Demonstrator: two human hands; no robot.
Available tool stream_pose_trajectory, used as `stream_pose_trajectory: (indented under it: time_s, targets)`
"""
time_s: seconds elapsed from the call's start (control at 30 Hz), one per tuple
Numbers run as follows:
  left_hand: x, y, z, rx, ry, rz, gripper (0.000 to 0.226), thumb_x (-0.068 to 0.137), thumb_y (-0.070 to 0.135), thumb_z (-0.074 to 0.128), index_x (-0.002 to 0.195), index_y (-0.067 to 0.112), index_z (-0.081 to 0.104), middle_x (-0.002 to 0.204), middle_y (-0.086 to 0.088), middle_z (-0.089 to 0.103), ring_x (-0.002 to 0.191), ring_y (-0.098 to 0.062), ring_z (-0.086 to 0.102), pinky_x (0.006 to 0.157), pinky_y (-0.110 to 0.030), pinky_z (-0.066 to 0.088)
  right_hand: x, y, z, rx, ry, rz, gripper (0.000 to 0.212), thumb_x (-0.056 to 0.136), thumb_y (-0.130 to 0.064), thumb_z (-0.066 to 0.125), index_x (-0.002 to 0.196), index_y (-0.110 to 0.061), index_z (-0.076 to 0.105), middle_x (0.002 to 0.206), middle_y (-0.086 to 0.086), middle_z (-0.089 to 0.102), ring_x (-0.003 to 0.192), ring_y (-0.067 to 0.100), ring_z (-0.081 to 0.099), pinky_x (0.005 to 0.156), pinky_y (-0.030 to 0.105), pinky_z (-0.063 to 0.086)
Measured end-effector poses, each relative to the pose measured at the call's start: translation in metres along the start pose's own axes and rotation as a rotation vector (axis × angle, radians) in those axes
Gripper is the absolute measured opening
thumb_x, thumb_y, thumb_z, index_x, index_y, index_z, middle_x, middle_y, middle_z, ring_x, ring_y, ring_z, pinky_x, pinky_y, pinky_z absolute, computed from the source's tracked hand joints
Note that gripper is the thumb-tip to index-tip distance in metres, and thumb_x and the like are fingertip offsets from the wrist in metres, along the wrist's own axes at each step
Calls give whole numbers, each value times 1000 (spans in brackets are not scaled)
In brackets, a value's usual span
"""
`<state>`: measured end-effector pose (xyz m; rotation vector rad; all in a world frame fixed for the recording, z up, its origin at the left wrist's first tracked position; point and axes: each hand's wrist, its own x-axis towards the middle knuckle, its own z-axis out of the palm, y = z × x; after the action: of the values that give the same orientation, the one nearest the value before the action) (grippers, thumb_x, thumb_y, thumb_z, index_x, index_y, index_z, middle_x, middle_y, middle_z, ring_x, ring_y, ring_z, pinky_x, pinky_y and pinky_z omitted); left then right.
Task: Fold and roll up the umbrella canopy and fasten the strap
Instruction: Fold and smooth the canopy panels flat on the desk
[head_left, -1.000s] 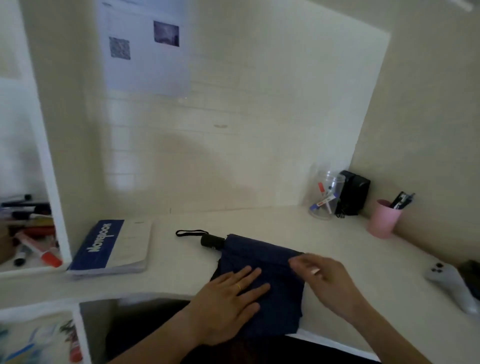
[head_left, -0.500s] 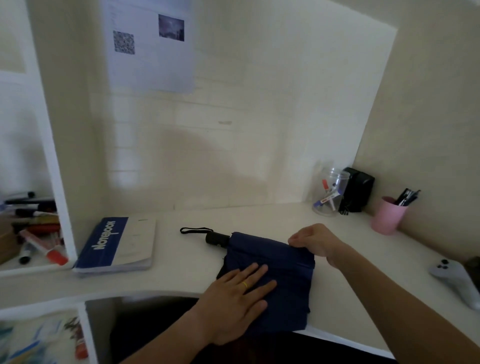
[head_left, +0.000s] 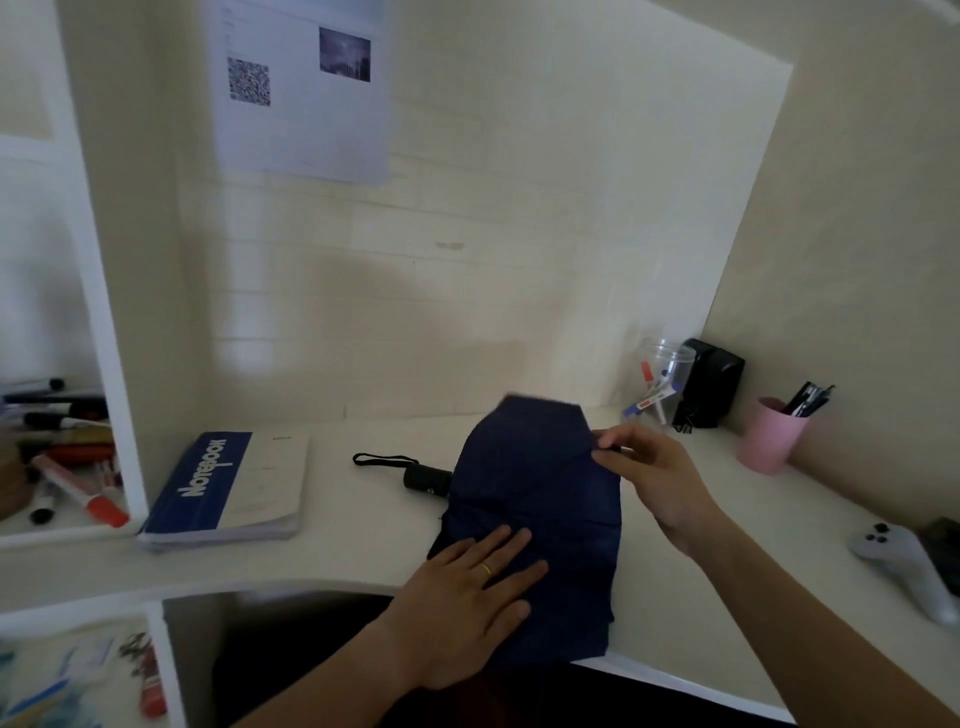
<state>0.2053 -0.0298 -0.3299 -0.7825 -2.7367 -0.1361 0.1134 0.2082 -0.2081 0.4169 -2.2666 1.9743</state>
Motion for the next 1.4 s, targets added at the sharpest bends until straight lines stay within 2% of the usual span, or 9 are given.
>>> stream_pose_trajectory:
  time_s: [0.23, 0.5, 0.67, 0.8, 0.93, 1.03, 1.2, 1.3, 1.4]
  targets:
    - [0, 2, -2, 13, -8, -6, 57, 107, 57, 3, 161, 41, 13, 172, 6, 2, 158, -13, 0, 127, -41, 12, -35, -7, -5, -215, -122, -26, 62, 74, 5, 83, 125, -23, 62, 95, 5, 77, 82, 17, 73, 71, 25, 58]
    - [-7, 10, -3, 34, 212, -29, 50, 107, 54, 27, 151, 35, 42, 133, -3, 52, 118, -21, 50, 103, -33, 45, -74, 13, 4, -490, -24, -327, 31, 76, -8, 85, 80, -36, 72, 83, -19, 73, 75, 8, 64, 69, 31, 52]
    - [-19, 11, -22, -840, 326, -409, 27, 102, 32, 55, 121, 38, 36, 115, 14, 71, 109, -2, 64, 99, -37, 53, -103, 49, 0, -577, -9, -385, 29, 72, -16, 89, 84, -40, 79, 118, -17, 62, 110, 10, 59, 89, 26, 48]
    - [-18, 13, -40, -1442, 344, -555, 27, 106, 32, 49, 122, 47, 34, 109, 7, 76, 100, -12, 73, 87, -42, 60, -120, 63, 2, -556, -55, -360, 35, 77, -12, 86, 91, -43, 81, 133, -7, 49, 121, 16, 51, 97, 28, 47]
    - [-16, 12, -52, -1300, 271, -516, 41, 94, 63, 46, 106, 24, 53, 94, 21, 67, 87, 0, 65, 77, -20, 51, -126, 63, 1, -429, -29, -303, 47, 76, -3, 84, 103, -41, 78, 133, -5, 50, 115, 17, 59, 93, 23, 51]
    - [-18, 11, -48, -1176, 205, -527, 43, 91, 66, 53, 82, 24, 54, 79, 13, 63, 79, -7, 59, 73, -24, 45, -130, 57, 4, -43, -42, -149, 53, 78, 6, 80, 118, -27, 71, 134, 2, 55, 117, 21, 63, 85, 30, 58]
    - [-16, 9, -41, -878, 152, -607, 40, 94, 61, 56, 81, 25, 65, 89, 4, 69, 86, -12, 66, 75, -26, 51, -128, 49, 12, 32, 114, -171, 36, 84, -3, 77, 114, -22, 70, 128, 3, 63, 110, 15, 67, 79, 33, 60]
    - [-13, 11, -44, -889, 168, -631, 32, 94, 51, 62, 82, 22, 68, 85, 5, 70, 81, -10, 67, 72, -24, 52, -128, 43, 15, 158, 71, -60, 24, 91, -5, 70, 111, -20, 70, 99, 4, 72, 75, 13, 66, 64, 26, 54]
    - [-12, 10, -46, -987, 206, -670, 16, 89, 36, 76, 84, 22, 73, 89, 4, 73, 85, -13, 69, 72, -23, 55, -126, 44, 20, 161, 20, -15, 23, 95, -6, 65, 112, -21, 68, 85, 17, 67, 68, 17, 60, 58, 22, 52]
